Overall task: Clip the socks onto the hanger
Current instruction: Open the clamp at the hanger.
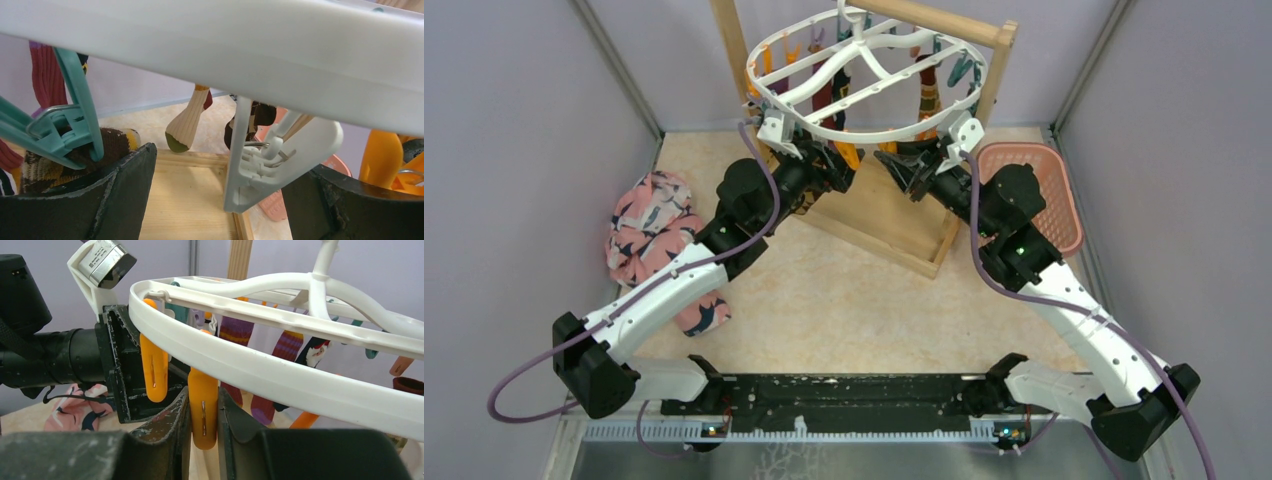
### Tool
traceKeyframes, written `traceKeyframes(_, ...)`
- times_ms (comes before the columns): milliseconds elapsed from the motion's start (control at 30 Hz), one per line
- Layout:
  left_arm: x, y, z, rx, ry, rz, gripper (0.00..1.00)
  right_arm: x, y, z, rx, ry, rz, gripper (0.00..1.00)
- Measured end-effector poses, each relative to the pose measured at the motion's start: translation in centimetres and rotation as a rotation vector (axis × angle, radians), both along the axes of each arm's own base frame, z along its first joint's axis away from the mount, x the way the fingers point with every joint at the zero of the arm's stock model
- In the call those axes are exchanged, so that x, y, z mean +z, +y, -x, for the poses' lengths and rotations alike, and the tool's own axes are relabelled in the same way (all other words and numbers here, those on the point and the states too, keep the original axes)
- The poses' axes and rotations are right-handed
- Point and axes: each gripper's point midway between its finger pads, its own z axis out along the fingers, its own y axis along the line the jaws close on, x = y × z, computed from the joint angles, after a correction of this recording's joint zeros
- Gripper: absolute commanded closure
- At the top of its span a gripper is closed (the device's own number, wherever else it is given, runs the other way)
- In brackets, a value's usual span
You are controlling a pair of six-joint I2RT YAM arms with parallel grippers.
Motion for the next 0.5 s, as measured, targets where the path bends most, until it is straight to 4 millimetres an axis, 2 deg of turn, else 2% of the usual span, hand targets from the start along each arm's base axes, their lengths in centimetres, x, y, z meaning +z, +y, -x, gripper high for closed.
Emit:
traceKeyframes(100, 0.00, 0.12, -0.11, 0.003, 0.000, 0.000, 0.07, 0.00, 0.04, 0.04, 0.003, 0.001, -0.001, 0.99)
traceKeyframes(233, 0.01, 0.26, -0.23, 0.006, 0.003, 0.004, 0.07, 0.00, 0.02, 0.04, 0.003, 0.000, 0.000, 1.00)
traceKeyframes(267, 0.01, 0.26, -0.23, 0.004, 0.004, 0.006, 0.07, 0.00, 0.02, 0.05, 0.003, 0.000, 0.000, 0.89)
traceKeyframes(333, 0.02, 0.31, -0.27, 0.004, 0.006, 0.009, 0.07, -0.02, 0.01, 0.06, 0.002, 0.000, 0.000, 0.84)
traceKeyframes(433, 0.00, 0.28, -0.21, 0.001, 0.007, 0.011, 0.07, -0.07, 0.02, 0.05, 0.003, 0.002, 0.001, 0.99)
traceKeyframes(500, -0.07, 0.35, -0.11, 0.000, 0.008, 0.010, 0.07, -0.11, 0.00, 0.07, 0.002, 0.002, 0.002, 1.00)
